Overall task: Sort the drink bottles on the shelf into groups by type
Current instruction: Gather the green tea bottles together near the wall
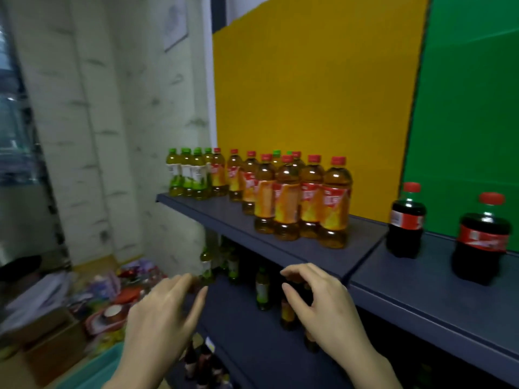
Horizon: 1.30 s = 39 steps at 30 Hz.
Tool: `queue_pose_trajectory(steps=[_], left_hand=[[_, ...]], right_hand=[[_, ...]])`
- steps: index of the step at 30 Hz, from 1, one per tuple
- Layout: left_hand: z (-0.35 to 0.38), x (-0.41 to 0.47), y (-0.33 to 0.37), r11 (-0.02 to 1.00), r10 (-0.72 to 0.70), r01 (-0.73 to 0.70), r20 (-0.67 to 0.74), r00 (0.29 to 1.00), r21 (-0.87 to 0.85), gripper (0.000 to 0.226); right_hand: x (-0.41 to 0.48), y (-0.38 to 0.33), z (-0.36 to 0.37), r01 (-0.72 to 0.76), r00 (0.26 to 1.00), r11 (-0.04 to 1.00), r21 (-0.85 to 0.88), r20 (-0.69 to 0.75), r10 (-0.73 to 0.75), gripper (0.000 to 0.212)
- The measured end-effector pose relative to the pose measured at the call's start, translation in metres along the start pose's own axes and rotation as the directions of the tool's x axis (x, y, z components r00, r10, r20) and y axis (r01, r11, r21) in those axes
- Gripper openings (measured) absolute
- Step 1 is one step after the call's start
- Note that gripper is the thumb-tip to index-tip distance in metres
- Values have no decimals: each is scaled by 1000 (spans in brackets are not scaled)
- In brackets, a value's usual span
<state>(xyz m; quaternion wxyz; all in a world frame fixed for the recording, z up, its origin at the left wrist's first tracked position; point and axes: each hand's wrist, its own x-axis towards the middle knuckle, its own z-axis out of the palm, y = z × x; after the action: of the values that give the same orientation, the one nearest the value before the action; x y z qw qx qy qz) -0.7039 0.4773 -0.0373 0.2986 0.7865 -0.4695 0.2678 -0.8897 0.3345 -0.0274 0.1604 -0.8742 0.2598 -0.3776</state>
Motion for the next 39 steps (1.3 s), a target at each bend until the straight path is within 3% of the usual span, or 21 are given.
queue_pose_trajectory(steps=[5, 9, 13, 18, 20, 29, 36, 39], left_hand=[[10, 10, -73, 990, -110, 107, 29, 994, 89, 34], [36, 28, -125, 968, -223, 216, 48, 974, 125, 12], [71, 63, -170, 967, -234, 224, 72, 970, 122, 13], [114, 136, -210, 993, -105, 102, 63, 992, 58, 11], [128, 167, -223, 998, -53, 50, 56, 997, 49, 20], [195, 275, -259, 978, 70, -57, 56, 996, -201, 31], [271, 367, -261, 834, 219, -167, 38, 975, -525, 27], [302, 411, -252, 737, 277, -176, 55, 959, -653, 48]], right_hand=[[55, -14, 62, 30, 996, 999, 40, 79, -33, 20], [100, -16, 112, 41, 991, 998, 49, 122, -47, 21], [151, -12, 164, 55, 991, 997, 53, 121, -61, 22], [225, -3, 210, 47, 994, 998, 38, 92, -50, 21], [253, 1, 225, 35, 998, 999, 31, 47, -36, 21], [347, 17, 260, -31, 999, 999, -28, -41, 30, 24], [402, 29, 277, -158, 974, 975, -156, -185, 129, 35], [431, 29, 282, -237, 947, 949, -209, -269, 178, 51]])
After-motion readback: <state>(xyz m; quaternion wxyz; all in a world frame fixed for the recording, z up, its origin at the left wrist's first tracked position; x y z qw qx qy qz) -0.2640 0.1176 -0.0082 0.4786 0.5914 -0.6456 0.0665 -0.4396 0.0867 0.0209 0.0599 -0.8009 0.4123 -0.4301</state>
